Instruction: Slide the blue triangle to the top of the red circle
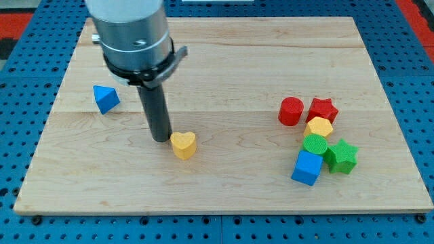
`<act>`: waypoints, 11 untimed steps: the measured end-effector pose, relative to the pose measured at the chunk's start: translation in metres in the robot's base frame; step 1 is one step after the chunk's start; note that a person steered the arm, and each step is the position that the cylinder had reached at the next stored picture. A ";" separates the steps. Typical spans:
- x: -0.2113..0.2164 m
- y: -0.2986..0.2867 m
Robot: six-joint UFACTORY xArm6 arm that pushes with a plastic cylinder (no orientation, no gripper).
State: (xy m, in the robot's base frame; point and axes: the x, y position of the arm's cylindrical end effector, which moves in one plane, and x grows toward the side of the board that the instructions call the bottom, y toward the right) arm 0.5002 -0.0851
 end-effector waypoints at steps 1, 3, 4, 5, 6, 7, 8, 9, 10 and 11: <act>0.009 0.073; 0.071 0.038; 0.086 0.117; 0.060 0.170; 0.103 0.122; 0.097 -0.024; 0.037 -0.144; -0.057 -0.155; -0.094 -0.100; -0.099 0.016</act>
